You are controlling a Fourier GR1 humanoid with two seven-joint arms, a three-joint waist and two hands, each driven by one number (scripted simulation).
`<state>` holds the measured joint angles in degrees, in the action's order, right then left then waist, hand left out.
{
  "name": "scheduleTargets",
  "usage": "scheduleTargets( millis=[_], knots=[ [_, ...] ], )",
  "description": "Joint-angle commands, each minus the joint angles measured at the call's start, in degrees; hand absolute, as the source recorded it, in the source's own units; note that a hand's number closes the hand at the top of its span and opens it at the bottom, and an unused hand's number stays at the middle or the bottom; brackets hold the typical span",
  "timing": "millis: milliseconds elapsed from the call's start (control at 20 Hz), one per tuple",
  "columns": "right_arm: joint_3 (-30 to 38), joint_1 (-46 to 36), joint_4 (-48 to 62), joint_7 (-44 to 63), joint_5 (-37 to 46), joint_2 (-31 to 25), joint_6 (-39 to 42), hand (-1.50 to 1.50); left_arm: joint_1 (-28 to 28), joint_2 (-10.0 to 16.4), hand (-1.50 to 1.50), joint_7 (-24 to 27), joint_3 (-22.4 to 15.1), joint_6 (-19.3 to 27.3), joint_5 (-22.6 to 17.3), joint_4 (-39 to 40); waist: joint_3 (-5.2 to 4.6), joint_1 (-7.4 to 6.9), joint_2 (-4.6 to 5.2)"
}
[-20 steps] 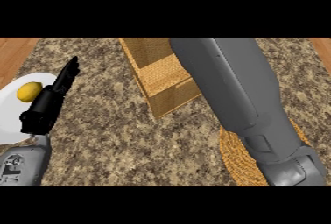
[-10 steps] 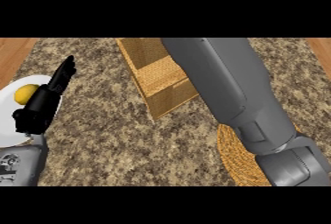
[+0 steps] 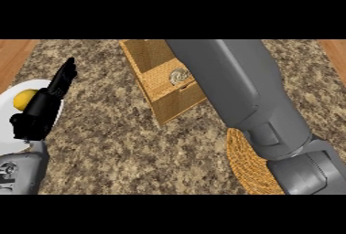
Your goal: Pick the cupcake from the placemat and place it in the basket
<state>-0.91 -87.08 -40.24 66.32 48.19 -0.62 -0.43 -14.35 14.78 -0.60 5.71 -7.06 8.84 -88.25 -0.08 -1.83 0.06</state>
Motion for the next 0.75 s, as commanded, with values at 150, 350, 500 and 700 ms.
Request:
scheduleTargets(
  millis=[150, 350, 500, 700],
  knots=[
    [4.03, -0.83, -6.11, 9.01, 7.48, -1.67, -20.14, -1.5, 1.17, 0.01, 0.0, 0.8, 0.53, 0.17, 0.05, 1.02, 0.02, 1.87, -0.35],
    [5.73, 1.3, -9.97, 11.47, 13.83, -3.21, -25.85, -1.5, 2.53, 1.25, 0.0, 0.47, 1.61, -0.38, -0.43, -0.33, 0.06, 2.59, -1.04],
    [7.59, 5.33, -13.81, 11.55, 17.85, -3.94, -28.77, -1.5, 2.35, 0.9, 0.0, 1.3, 2.32, 0.54, -0.4, 0.59, 0.07, 3.83, -0.98],
    [10.42, 10.65, -23.13, 11.51, 21.18, -5.21, -26.52, -1.5, 5.42, 1.0, 0.0, 1.16, 3.33, 0.64, -0.92, -0.16, 0.17, 5.28, -1.85]
  ],
)
